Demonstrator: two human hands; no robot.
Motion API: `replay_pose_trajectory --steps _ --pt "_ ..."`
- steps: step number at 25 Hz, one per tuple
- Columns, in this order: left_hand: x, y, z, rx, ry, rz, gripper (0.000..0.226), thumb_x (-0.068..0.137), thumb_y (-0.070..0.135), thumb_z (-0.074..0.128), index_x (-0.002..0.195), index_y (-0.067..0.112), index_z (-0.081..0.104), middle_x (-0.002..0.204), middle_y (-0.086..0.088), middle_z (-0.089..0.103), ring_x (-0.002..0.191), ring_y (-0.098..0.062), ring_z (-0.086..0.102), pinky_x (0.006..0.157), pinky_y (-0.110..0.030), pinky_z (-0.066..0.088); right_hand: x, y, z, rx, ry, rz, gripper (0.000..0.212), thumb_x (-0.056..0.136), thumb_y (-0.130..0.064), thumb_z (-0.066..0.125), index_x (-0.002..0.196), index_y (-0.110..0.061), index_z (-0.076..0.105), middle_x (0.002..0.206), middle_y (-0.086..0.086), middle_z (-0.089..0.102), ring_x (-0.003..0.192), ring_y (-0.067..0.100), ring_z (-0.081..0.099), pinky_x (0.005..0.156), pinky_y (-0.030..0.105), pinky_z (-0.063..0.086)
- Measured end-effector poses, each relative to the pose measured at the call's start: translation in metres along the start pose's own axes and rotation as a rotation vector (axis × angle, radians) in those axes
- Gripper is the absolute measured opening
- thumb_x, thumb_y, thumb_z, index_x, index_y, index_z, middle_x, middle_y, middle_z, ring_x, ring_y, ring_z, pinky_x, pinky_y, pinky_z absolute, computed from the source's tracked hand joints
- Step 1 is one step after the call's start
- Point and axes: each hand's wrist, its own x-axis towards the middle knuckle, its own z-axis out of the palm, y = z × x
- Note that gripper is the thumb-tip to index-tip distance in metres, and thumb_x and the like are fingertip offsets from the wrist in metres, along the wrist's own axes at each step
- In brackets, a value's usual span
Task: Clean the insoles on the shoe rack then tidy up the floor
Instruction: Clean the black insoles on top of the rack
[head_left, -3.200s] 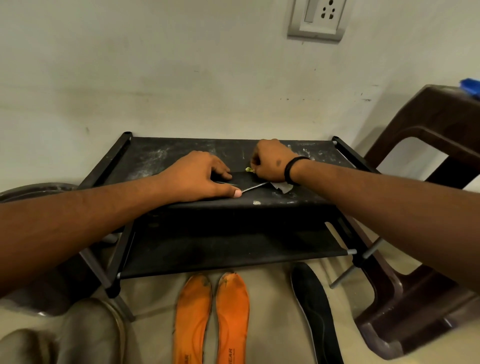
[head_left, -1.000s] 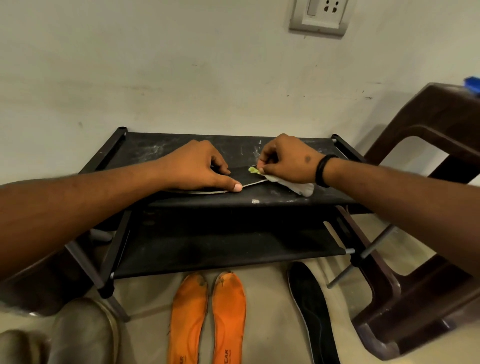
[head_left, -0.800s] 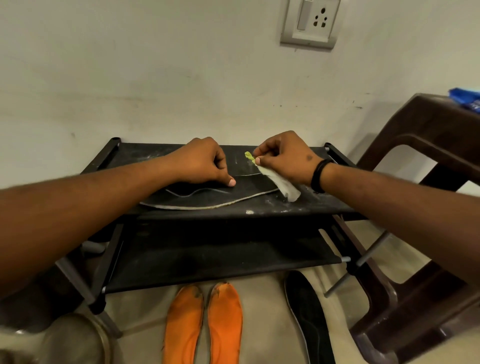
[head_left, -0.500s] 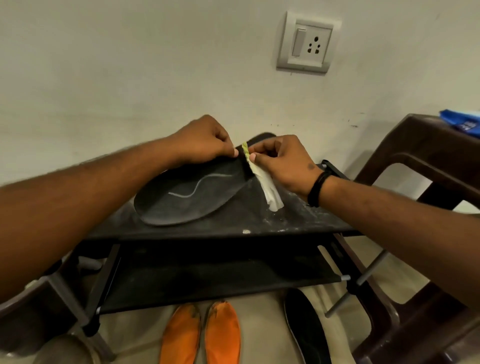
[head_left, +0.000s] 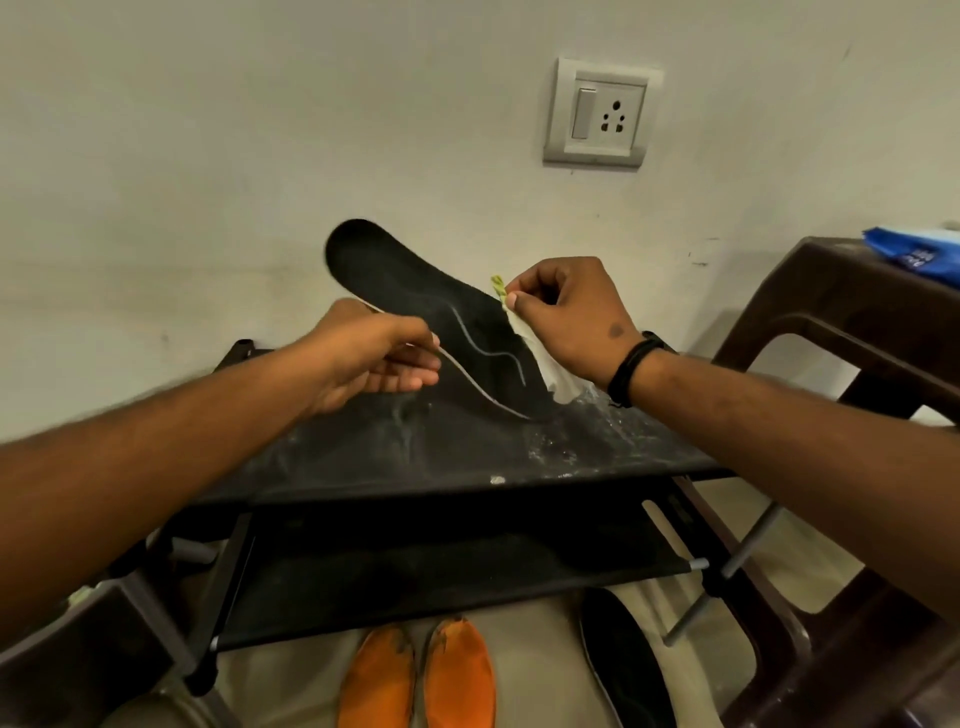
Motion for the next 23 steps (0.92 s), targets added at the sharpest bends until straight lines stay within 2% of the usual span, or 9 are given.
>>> replay_pose_trajectory --steps 2,4,7,9,11,13,17,20,23 --pt "0.005 -0.013 -0.005 -0.064 0.007 -0.063 0.035 0.087 0.023 0.074 0.112 -0.001 0.069 0.106 -0.024 0.072 0.092 -0.038 0.074 0.070 -0.034 0.063 0.000 0.003 0.002 -0.008 -0.003 0.014 0.010 0.089 -0.016 0.065 0.087 -0.013 0.075 0.080 -0.003 0.071 0.077 0.011 0.066 0.074 0.026 0.055" --pt "0.015 -0.018 -0.015 -0.232 0.144 -0.086 0.045 0.091 0.038 0.070 0.116 0.002 0.063 0.109 -0.020 0.068 0.096 -0.040 0.072 0.073 -0.041 0.063 0.001 0.007 0.003 -0.015 -0.008 0.033 0.010 0.089 -0.016 0.065 0.087 -0.014 0.075 0.081 -0.003 0.071 0.078 0.012 0.066 0.074 0.027 0.055" --pt "0.025 -0.020 -0.030 -0.342 0.347 -0.058 0.034 0.097 0.036 0.064 0.100 0.002 0.063 0.101 -0.016 0.067 0.086 -0.030 0.071 0.071 -0.040 0.062 0.001 0.014 0.002 -0.034 -0.026 0.045 0.012 0.090 -0.016 0.064 0.086 -0.014 0.075 0.079 -0.006 0.069 0.076 0.010 0.064 0.073 0.025 0.054" --pt "0.026 -0.026 -0.036 -0.108 0.439 0.053 0.024 0.093 0.027 0.070 0.095 0.004 0.067 0.096 -0.014 0.069 0.073 -0.023 0.069 0.063 -0.035 0.060 -0.001 0.018 0.003 -0.040 -0.038 0.067 0.012 0.090 -0.016 0.064 0.086 -0.013 0.075 0.079 -0.005 0.070 0.076 0.010 0.064 0.072 0.024 0.053" --pt "0.027 -0.032 -0.042 0.371 0.479 0.306 0.016 0.086 0.024 0.078 0.095 0.012 0.071 0.096 -0.007 0.071 0.076 -0.020 0.065 0.068 -0.033 0.052 -0.003 0.021 0.005 -0.048 -0.060 0.091 0.012 0.090 -0.016 0.064 0.087 -0.011 0.075 0.080 -0.003 0.070 0.076 0.011 0.064 0.071 0.023 0.053" --pt "0.031 -0.029 -0.050 0.803 0.305 0.500 0.036 0.080 0.020 0.082 0.114 0.023 0.070 0.113 0.000 0.068 0.098 -0.021 0.063 0.080 -0.031 0.046 -0.007 0.024 0.008 -0.057 -0.096 0.100 0.012 0.090 -0.016 0.064 0.086 -0.011 0.075 0.076 -0.006 0.068 0.072 0.008 0.062 0.067 0.021 0.050" --pt "0.048 -0.026 -0.074 1.121 -0.178 0.396 0.075 0.082 0.012 0.078 0.147 0.031 0.047 0.148 0.005 0.050 0.133 -0.020 0.047 0.108 -0.036 0.040 -0.016 0.025 0.017 -0.085 -0.189 0.090 0.012 0.090 -0.016 0.065 0.084 -0.012 0.074 0.074 -0.009 0.067 0.072 0.008 0.062 0.067 0.023 0.050" --pt "0.058 -0.034 -0.088 1.227 -0.262 0.372 0.086 0.082 0.036 0.077 0.154 0.034 0.031 0.153 0.004 0.044 0.138 -0.020 0.042 0.115 -0.040 0.035 -0.022 0.022 0.024 -0.112 -0.259 0.061 0.012 0.090 -0.015 0.064 0.087 -0.013 0.075 0.079 -0.007 0.069 0.077 0.008 0.064 0.071 0.021 0.052" --pt "0.061 -0.021 -0.085 1.378 -0.205 0.370 0.093 0.072 0.059 0.080 0.151 0.036 0.035 0.130 0.008 0.058 0.122 -0.019 0.049 0.102 -0.039 0.043 -0.021 0.020 0.024 -0.150 -0.284 0.055 0.013 0.090 -0.017 0.064 0.088 -0.014 0.076 0.080 -0.007 0.069 0.077 0.006 0.063 0.069 0.018 0.049"
